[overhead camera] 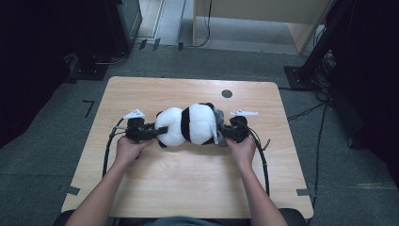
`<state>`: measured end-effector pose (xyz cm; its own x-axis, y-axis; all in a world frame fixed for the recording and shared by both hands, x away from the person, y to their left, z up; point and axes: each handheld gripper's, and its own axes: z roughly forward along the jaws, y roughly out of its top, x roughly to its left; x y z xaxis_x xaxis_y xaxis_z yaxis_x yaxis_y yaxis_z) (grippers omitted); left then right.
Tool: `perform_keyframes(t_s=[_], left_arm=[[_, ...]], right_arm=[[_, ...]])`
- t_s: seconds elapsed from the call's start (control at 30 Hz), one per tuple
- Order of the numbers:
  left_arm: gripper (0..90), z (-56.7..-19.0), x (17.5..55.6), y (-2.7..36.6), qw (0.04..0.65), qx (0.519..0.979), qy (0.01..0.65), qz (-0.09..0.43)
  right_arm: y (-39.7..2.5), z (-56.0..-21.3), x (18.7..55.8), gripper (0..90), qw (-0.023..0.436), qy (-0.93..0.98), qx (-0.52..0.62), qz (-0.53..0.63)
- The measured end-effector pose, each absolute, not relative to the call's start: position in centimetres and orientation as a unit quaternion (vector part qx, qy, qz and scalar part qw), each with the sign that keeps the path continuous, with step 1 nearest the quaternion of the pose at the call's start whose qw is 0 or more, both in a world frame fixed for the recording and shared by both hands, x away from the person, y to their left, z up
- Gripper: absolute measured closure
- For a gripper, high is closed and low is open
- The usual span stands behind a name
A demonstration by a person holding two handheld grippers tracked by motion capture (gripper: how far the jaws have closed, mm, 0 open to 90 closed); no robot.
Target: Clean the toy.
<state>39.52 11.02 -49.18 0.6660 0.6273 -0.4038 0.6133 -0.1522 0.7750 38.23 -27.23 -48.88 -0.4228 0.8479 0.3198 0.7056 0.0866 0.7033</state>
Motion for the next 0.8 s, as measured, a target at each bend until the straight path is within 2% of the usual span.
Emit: perform_keyframes(t_s=[0.17, 0.3, 0.47, 0.63, 0.8], left_arm=[[54.5, -48.8, 39.5, 10.9, 0.502, 0.762, 0.409, 0.003], [55.9, -48.7, 39.5, 10.9, 0.503, 0.763, 0.407, 0.0], [56.0, -48.7, 39.4, 10.9, 0.504, 0.766, 0.399, 0.001], [56.2, -48.5, 39.4, 11.1, 0.506, 0.77, 0.39, -0.006], [56.2, -48.5, 39.4, 11.3, 0.508, 0.774, 0.378, -0.007]], right_arm=[[-28.1, -46.8, 37.8, 79.6, 0.121, 0.738, 0.518, 0.415], [-28.4, -43.4, 37.3, 79.5, 0.156, 0.738, 0.496, 0.43], [-27.4, -39.1, 36.8, 79.4, 0.176, 0.738, 0.456, 0.465], [-24.8, -36.2, 37.0, 79.3, 0.164, 0.744, 0.418, 0.494], [-21.7, -35.5, 37.8, 79.0, 0.139, 0.764, 0.391, 0.494]])
